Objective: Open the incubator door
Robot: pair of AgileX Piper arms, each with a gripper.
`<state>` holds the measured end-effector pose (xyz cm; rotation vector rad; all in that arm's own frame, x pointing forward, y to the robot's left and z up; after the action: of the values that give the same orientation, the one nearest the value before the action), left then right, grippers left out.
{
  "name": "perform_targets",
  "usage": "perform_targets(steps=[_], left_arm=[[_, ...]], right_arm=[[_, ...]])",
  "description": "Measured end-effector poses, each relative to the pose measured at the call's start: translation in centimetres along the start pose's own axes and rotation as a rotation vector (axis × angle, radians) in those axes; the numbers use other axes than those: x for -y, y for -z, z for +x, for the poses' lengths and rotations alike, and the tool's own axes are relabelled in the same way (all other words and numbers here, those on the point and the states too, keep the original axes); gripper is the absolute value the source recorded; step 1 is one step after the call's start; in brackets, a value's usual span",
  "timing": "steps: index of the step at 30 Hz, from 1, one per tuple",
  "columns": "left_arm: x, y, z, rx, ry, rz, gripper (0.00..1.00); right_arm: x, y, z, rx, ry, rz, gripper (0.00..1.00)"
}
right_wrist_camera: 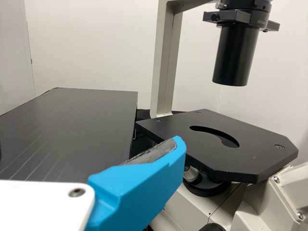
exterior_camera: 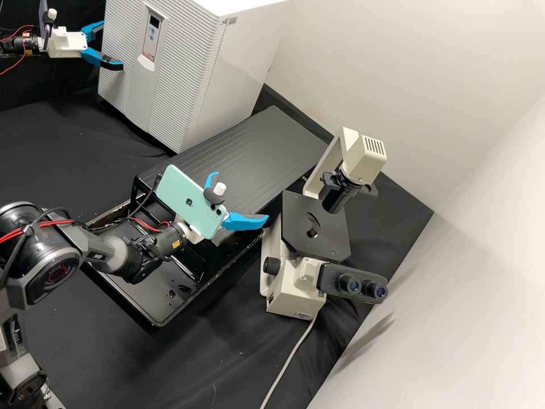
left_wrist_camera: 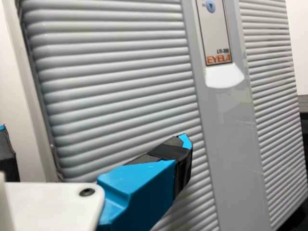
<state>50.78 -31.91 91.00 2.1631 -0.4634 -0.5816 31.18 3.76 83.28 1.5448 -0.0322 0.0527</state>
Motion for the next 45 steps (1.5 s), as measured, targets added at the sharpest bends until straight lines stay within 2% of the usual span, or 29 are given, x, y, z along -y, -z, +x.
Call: perform_targets(steps=[3, 12, 17, 22, 31, 34, 38, 39, 45], left_arm=[[0.0, 0.3, 0.1, 0.001, -0.005, -0.011, 1.0], [-0.3, 0.4, 0.3, 0.016, 0.001, 0.001, 1.0], [-0.7, 0.5, 0.4, 0.025, 0.001, 0.021, 1.0], [-1.0, 0.3, 0.8, 0.036, -0.002, 0.017, 1.0], [-1.5, 0.0, 1.9, 0.062, -0.009, 0.045, 1.0], [-1.4, -0.1, 2.2, 0.067, -0.009, 0.024, 1.0], [-1.3, -0.4, 2.5, 0.074, -0.013, 0.017, 1.0], [-1.4, -0.4, 2.5, 0.073, -0.014, 0.017, 0.0], [-1.3, -0.5, 2.6, 0.075, -0.015, 0.011, 0.0]], right_arm=[[0.0, 0.0, 0.0, 0.0, 0.0, 0.0, 1.0], [0.0, 0.0, 0.0, 0.0, 0.0, 0.0, 1.0], [0.0, 0.0, 0.0, 0.0, 0.0, 0.0, 1.0], [0.0, 0.0, 0.0, 0.0, 0.0, 0.0, 1.0], [0.0, 0.0, 0.0, 0.0, 0.0, 0.0, 1.0], [0.0, 0.0, 0.0, 0.0, 0.0, 0.0, 1.0], [0.0, 0.0, 0.0, 0.0, 0.0, 0.0, 1.0], [0.0, 0.0, 0.0, 0.0, 0.0, 0.0, 1.0], [0.0, 0.0, 0.0, 0.0, 0.0, 0.0, 1.0]])
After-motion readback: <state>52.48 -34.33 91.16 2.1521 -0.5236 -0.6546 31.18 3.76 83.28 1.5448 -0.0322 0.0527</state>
